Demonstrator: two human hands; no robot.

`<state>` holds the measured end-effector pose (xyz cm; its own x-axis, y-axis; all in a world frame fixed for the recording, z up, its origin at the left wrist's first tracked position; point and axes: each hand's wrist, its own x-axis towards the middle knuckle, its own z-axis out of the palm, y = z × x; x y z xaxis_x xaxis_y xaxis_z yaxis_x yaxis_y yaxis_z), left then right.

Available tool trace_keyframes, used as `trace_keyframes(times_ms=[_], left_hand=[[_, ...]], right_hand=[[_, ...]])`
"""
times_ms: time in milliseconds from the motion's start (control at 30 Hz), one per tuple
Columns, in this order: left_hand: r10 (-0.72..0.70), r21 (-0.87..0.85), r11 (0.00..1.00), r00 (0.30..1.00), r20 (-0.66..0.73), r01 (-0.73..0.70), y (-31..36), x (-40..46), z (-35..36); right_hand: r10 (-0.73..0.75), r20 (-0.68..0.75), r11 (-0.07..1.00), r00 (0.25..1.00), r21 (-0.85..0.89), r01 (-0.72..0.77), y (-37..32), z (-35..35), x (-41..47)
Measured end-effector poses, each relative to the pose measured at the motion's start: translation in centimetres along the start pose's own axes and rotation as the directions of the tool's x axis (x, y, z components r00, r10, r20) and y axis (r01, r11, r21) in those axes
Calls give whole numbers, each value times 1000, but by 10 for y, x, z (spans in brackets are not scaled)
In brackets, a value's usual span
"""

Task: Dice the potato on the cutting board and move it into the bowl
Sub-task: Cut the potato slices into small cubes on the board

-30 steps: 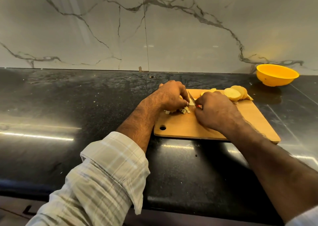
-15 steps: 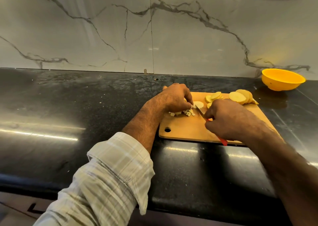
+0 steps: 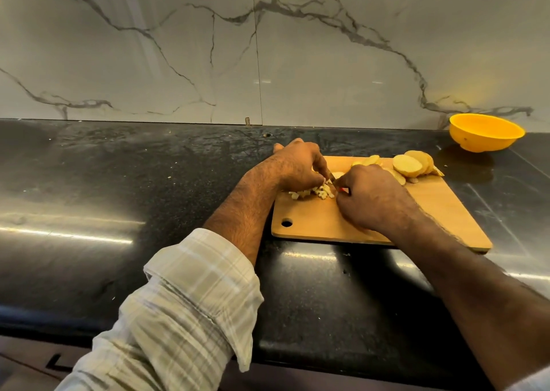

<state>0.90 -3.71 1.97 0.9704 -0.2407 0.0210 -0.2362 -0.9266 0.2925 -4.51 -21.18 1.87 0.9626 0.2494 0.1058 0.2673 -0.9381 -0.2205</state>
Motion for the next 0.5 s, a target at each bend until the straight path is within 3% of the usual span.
trace_keyframes(times_ms=[300, 367, 500], left_hand=[[-29, 13, 999, 1000, 7, 29, 3, 2, 1], [-22, -40, 999, 1000, -12, 22, 0, 2, 1], [14, -91, 996, 994, -104, -24, -5, 2, 2]], right_hand=[[-38, 148, 999, 988, -14, 41, 12, -16, -17], [-44, 81, 999, 996, 12, 43, 17, -23, -25], [87, -25, 996, 996, 28, -86, 20, -25, -23]])
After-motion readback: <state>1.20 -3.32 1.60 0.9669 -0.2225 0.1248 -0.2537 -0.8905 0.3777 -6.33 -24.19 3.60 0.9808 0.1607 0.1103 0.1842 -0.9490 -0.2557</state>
